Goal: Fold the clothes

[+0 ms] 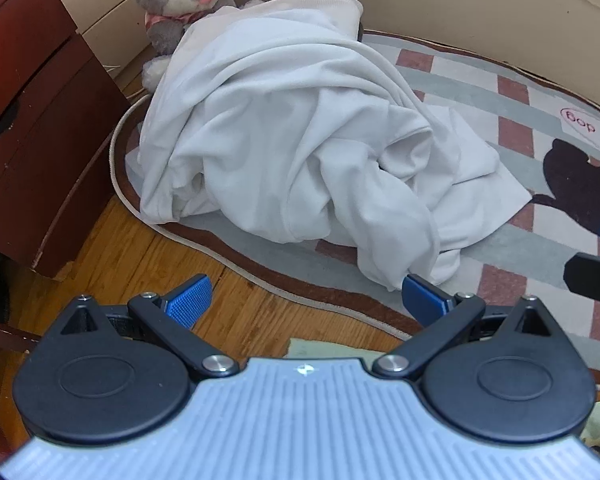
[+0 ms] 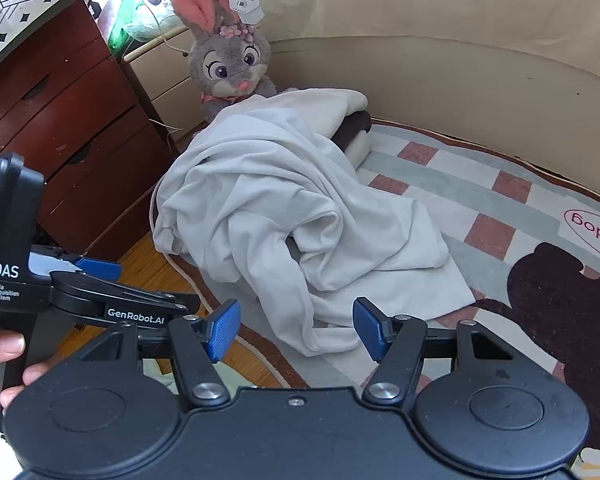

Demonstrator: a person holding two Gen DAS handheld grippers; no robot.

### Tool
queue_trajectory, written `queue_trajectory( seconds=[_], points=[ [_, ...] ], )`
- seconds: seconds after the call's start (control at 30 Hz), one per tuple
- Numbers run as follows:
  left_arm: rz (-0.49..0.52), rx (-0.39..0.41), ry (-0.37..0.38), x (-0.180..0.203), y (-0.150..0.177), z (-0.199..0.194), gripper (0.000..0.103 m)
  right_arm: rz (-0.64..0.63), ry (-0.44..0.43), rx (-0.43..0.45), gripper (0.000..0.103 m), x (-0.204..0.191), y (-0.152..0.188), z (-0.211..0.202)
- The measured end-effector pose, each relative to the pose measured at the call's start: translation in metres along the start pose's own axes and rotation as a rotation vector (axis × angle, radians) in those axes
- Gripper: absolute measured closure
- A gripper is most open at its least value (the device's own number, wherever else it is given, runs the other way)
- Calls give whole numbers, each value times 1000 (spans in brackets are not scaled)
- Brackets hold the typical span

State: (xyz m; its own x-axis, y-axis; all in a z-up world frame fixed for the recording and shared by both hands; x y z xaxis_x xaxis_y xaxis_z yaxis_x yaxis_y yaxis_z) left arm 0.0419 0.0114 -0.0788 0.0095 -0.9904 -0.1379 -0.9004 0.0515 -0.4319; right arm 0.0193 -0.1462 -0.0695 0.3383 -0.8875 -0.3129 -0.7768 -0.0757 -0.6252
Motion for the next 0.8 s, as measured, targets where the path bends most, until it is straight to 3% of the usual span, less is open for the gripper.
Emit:
queue_trajectory(
  seconds=[0.3,0.8],
  points=[
    [16,11,-35,3,-2,1,0,24,5,-16,36,5,3,4],
    [5,10,-11,3,-3,-1,0,4,22,-28,36,4,7,7]
  ],
)
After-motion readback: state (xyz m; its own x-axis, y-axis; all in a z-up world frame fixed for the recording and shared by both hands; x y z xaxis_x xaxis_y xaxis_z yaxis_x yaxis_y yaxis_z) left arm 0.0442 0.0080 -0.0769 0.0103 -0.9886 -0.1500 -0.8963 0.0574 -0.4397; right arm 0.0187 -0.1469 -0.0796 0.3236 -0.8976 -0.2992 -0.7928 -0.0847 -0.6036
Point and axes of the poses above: each gripper's, at about its wrist camera, not at the fingertips, and z roughly the way its jaws point, x to its right, y to its underside, the point moved 9 cm from there along z, roughly the way its jaws point, and after that the axes turned 2 degrees about -x, right-handed, at the moved point
